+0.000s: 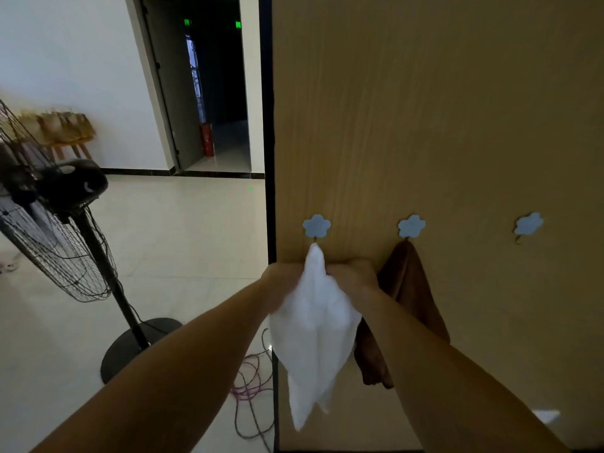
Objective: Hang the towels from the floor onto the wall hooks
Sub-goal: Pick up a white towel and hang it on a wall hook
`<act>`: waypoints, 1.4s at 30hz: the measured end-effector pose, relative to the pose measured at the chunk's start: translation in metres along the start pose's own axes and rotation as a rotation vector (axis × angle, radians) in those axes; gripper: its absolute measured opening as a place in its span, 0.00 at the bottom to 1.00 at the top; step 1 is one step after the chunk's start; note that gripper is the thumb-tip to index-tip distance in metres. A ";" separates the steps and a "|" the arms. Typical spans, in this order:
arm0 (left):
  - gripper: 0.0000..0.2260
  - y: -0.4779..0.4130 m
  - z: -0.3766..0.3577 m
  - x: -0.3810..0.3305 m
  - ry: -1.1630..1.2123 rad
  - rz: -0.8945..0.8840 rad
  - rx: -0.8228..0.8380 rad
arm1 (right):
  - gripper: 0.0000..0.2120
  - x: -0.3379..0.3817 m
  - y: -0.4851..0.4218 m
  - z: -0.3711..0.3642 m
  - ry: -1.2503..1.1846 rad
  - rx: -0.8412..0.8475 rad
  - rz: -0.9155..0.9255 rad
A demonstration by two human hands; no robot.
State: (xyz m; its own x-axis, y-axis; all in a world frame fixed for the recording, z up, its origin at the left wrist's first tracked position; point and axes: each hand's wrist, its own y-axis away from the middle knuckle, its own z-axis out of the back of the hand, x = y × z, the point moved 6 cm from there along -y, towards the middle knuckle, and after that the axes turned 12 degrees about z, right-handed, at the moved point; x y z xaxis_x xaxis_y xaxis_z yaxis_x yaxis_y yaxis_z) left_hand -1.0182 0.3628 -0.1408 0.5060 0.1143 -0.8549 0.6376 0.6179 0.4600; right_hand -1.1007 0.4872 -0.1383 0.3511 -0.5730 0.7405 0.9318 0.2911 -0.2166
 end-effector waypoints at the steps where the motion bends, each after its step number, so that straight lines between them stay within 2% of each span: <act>1: 0.17 -0.001 0.002 0.001 -0.060 0.013 0.022 | 0.21 -0.005 -0.005 0.001 -0.036 0.153 -0.059; 2: 0.17 -0.001 0.006 0.001 -0.166 0.002 -0.028 | 0.22 -0.007 -0.009 0.008 0.014 0.223 -0.070; 3: 0.16 0.002 0.012 -0.001 -0.341 -0.040 -0.131 | 0.21 -0.004 -0.012 0.016 0.165 0.205 -0.015; 5: 0.15 0.009 0.012 -0.009 -0.739 -0.209 -0.430 | 0.18 0.011 -0.008 0.022 0.486 0.073 0.195; 6: 0.13 0.017 0.011 -0.012 -0.826 -0.358 -0.570 | 0.15 0.018 0.000 0.027 0.544 0.007 0.289; 8: 0.09 0.035 0.010 -0.016 -0.869 -0.652 -0.738 | 0.11 0.022 0.011 0.027 0.479 -0.102 0.460; 9: 0.08 0.042 0.011 -0.015 -0.855 -0.780 -0.775 | 0.12 0.020 0.011 0.029 0.394 -0.088 0.498; 10: 0.10 0.045 0.011 -0.016 -0.851 -0.879 -0.765 | 0.13 0.021 0.011 0.028 0.270 -0.045 0.536; 12: 0.14 0.046 0.003 -0.016 -0.836 -0.947 -0.613 | 0.16 0.028 0.017 0.017 0.019 0.096 0.608; 16: 0.20 0.042 -0.008 -0.014 -0.640 -0.787 -0.196 | 0.18 0.032 0.021 0.017 -0.093 0.133 0.646; 19: 0.25 0.043 -0.020 -0.007 -0.667 -0.707 -0.054 | 0.17 0.026 0.014 0.014 -0.136 0.174 0.548; 23: 0.18 0.037 -0.018 -0.004 -0.493 -0.511 0.000 | 0.17 0.019 0.006 0.008 -0.119 0.299 0.436; 27: 0.09 0.029 0.003 0.013 -0.210 -0.278 0.217 | 0.12 0.007 0.003 0.013 -0.258 0.338 0.330; 28: 0.09 0.026 0.008 0.021 -0.210 -0.223 0.255 | 0.12 0.003 0.005 0.013 -0.312 0.366 0.305; 31: 0.11 0.012 0.015 0.045 -0.436 -0.085 0.252 | 0.14 -0.010 0.010 0.004 -0.286 0.449 0.240; 35: 0.19 -0.006 0.021 0.072 -0.957 -0.019 0.115 | 0.19 -0.024 0.013 -0.007 -0.123 0.514 0.236; 37: 0.17 -0.011 0.026 0.092 -0.981 0.054 0.148 | 0.17 -0.028 0.013 -0.007 -0.149 0.504 0.227; 40: 0.08 -0.006 0.029 0.132 -0.965 0.214 0.323 | 0.11 -0.039 0.014 -0.004 -0.108 0.496 0.230; 42: 0.10 -0.008 0.034 0.145 -0.895 0.252 0.312 | 0.09 -0.044 0.014 -0.003 -0.090 0.502 0.242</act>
State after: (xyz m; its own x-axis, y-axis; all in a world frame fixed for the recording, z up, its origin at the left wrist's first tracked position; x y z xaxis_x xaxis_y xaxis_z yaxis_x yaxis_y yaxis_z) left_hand -0.9303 0.3484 -0.2599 0.8196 -0.4970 -0.2851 0.5106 0.4080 0.7568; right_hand -1.1026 0.5139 -0.1755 0.5200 -0.3829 0.7635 0.6601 0.7474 -0.0747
